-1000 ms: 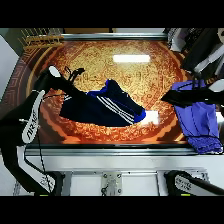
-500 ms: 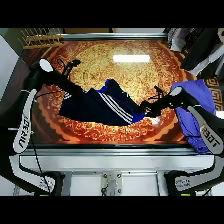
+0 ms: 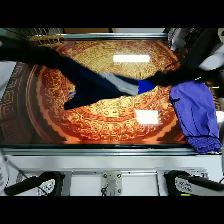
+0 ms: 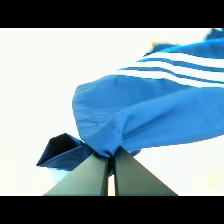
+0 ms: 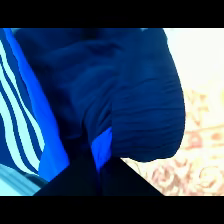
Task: Fold the clothes and pants, and hang the long-sleeved shirts on hangers.
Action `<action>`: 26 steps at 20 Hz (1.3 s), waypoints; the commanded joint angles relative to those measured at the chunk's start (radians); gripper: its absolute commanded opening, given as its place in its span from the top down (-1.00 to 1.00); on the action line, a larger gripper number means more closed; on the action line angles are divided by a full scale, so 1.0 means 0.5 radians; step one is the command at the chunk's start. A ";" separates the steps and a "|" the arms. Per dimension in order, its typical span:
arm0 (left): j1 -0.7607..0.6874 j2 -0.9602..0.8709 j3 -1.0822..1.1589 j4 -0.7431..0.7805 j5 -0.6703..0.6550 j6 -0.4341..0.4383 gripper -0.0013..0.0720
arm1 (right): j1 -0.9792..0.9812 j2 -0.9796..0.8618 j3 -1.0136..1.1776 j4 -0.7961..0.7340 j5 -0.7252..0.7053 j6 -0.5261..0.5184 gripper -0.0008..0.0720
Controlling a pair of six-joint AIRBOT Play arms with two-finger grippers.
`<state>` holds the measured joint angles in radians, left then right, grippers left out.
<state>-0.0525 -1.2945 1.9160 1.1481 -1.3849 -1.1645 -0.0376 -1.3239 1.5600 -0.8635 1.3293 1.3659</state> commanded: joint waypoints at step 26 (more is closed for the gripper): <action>0.000 -0.906 0.076 0.002 0.611 -0.478 0.96 | 0.253 -0.285 -0.085 -0.637 -0.409 0.919 0.94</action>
<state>-0.0528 -1.5215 1.7744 1.1511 -1.0927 -1.4128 0.0799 -1.3338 1.5249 -1.1782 1.3933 1.8286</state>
